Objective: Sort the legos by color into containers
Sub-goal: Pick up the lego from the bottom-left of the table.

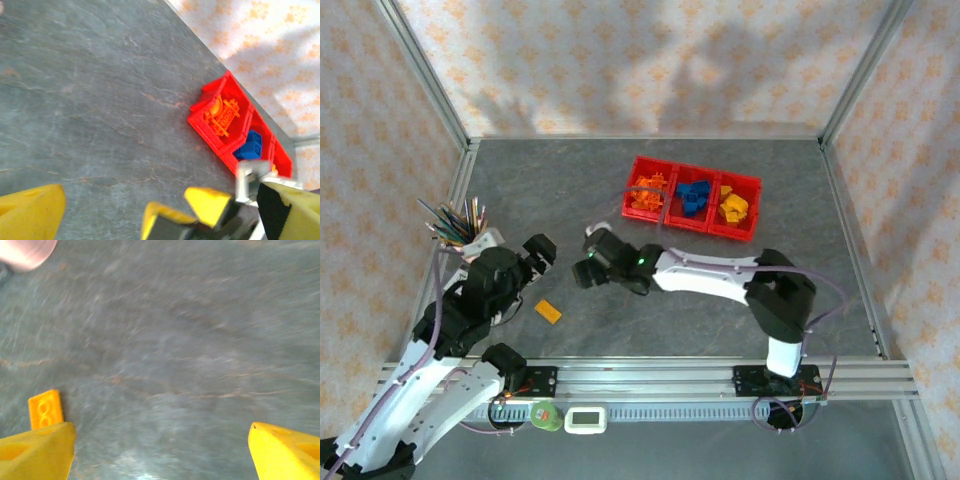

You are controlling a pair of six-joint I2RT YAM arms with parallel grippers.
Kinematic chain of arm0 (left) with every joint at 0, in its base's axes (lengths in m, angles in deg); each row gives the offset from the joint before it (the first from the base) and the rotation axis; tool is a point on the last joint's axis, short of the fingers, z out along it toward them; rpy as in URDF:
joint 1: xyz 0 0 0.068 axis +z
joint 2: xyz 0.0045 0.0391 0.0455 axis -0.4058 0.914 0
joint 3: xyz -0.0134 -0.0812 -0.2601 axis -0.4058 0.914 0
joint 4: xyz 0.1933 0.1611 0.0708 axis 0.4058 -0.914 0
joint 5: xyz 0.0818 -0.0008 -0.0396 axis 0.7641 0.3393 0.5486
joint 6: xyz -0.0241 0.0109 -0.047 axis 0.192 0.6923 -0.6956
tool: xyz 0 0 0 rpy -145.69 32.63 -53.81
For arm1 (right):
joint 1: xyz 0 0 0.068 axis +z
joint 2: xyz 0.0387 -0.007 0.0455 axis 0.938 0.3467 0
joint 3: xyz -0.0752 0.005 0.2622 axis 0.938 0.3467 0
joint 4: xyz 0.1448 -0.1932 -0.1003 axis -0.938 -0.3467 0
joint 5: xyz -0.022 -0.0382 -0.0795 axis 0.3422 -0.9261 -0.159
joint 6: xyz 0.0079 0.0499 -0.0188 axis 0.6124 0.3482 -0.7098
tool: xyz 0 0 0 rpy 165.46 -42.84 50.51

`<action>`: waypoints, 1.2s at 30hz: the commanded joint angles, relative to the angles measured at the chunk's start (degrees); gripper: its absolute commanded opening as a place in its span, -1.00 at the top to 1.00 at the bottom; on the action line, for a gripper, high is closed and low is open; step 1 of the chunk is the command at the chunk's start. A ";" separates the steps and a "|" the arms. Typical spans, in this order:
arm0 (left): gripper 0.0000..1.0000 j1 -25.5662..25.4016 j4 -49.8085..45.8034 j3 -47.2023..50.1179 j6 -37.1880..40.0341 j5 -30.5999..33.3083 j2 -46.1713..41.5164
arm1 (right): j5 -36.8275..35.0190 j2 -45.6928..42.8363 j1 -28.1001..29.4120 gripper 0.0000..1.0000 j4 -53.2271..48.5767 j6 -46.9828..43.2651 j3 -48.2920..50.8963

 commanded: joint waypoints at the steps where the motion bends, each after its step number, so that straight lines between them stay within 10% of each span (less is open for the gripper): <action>1: -0.98 0.52 -7.54 -3.04 -3.42 6.12 -1.62 | 1.28 4.31 2.95 -0.77 3.77 0.67 -3.94; 25: -0.98 0.52 -10.98 -2.65 -7.26 9.88 -4.30 | -4.62 25.01 12.59 -0.37 -5.31 -9.24 -22.75; 36: -0.98 0.52 -9.75 -2.32 -6.98 9.90 -4.04 | -7.55 27.19 13.44 0.20 -8.23 -9.14 -25.21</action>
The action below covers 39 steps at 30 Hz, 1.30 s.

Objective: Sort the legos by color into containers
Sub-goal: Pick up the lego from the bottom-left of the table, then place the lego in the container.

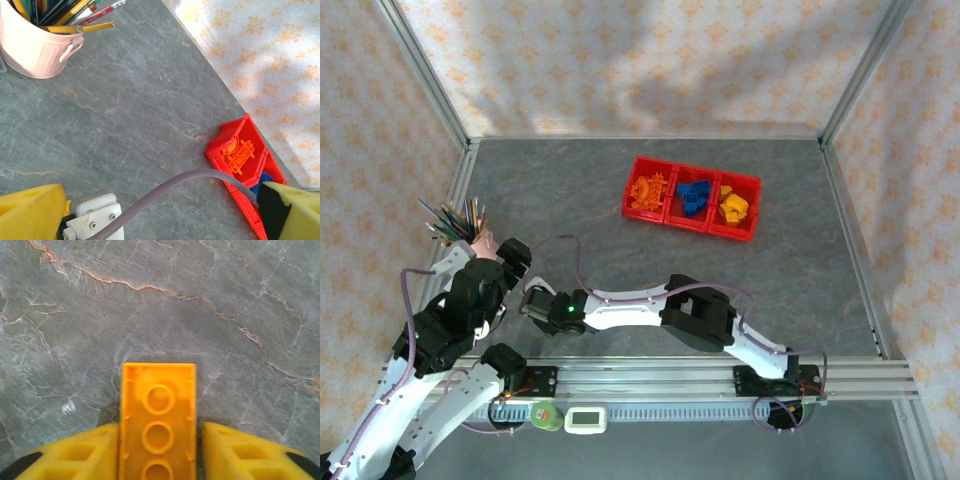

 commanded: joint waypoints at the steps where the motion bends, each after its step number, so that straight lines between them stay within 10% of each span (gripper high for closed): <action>1: -0.99 0.52 -0.73 0.56 -0.10 1.20 -0.19 | -1.18 0.50 0.29 0.25 -2.51 0.42 -0.96; 19: -0.98 0.52 13.22 -2.17 10.42 -3.61 5.44 | -2.21 -26.00 -11.24 0.41 -2.27 11.47 18.57; 30: -0.98 0.62 37.22 0.99 18.79 -19.94 21.47 | -4.47 -44.52 -40.55 0.35 -6.52 15.54 31.51; 39: -0.98 0.61 48.44 0.19 23.49 -26.01 33.90 | -3.77 -37.84 -61.04 0.35 -2.08 9.54 29.52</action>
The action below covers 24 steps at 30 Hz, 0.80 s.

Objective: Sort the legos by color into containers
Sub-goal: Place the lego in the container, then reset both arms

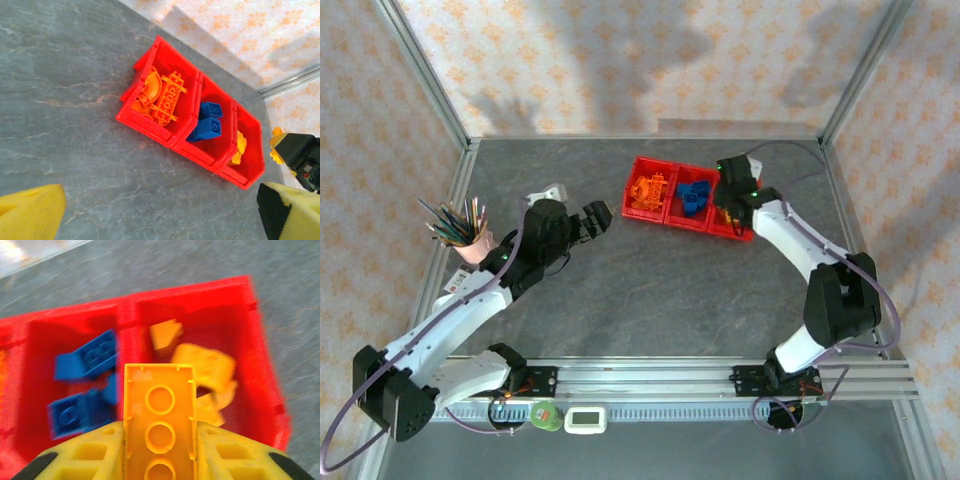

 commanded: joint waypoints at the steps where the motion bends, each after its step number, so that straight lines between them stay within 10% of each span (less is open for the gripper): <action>1: -0.98 0.63 7.29 0.05 3.56 -2.55 1.50 | -1.39 5.20 -2.02 0.35 1.95 -3.51 -2.22; 5: -0.98 0.68 7.60 0.23 5.08 -0.82 2.69 | -2.55 9.69 -2.97 0.19 3.10 -5.56 -5.32; 15: -0.98 4.78 6.47 3.00 12.31 13.27 1.05 | -10.24 0.89 -4.60 -1.00 4.03 -5.79 -3.96; 24: -0.98 16.78 31.91 18.66 32.22 34.35 2.13 | -20.34 -12.85 -14.98 -1.00 36.34 -4.87 31.62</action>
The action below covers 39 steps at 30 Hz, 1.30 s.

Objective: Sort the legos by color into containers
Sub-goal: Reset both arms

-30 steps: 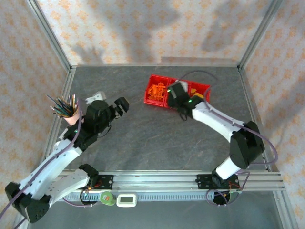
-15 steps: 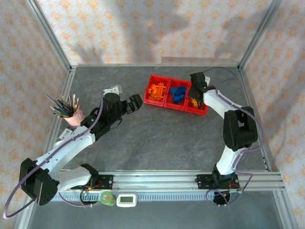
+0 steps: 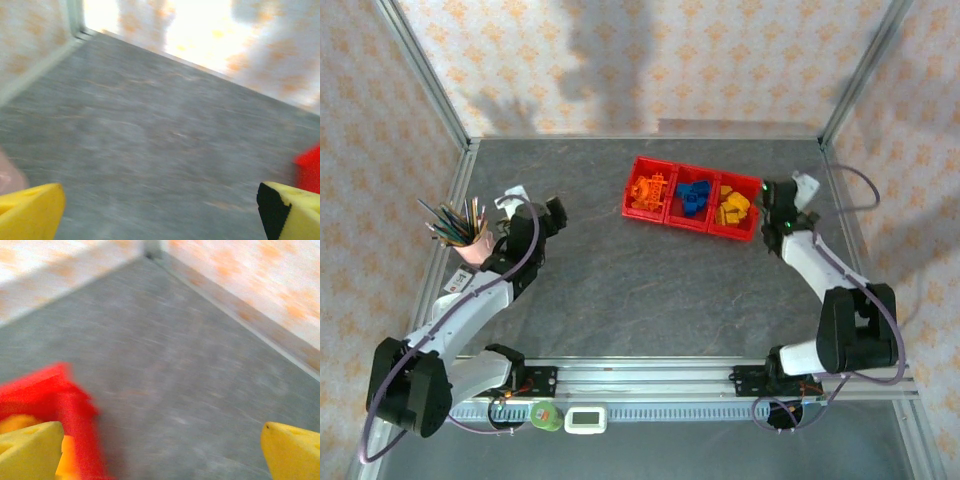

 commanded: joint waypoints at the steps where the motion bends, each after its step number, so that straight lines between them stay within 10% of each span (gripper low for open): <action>1: -0.98 4.06 16.97 6.11 11.30 7.89 1.66 | -4.75 -0.62 -2.07 -1.00 17.93 -2.31 10.16; 17: -0.99 12.12 77.03 25.86 22.74 -14.38 25.64 | 21.90 6.56 -2.42 -0.99 63.44 -17.92 27.99; 39: -0.99 13.93 70.84 23.42 20.41 -15.03 25.13 | 22.87 8.25 -1.88 -0.99 68.57 -18.93 30.35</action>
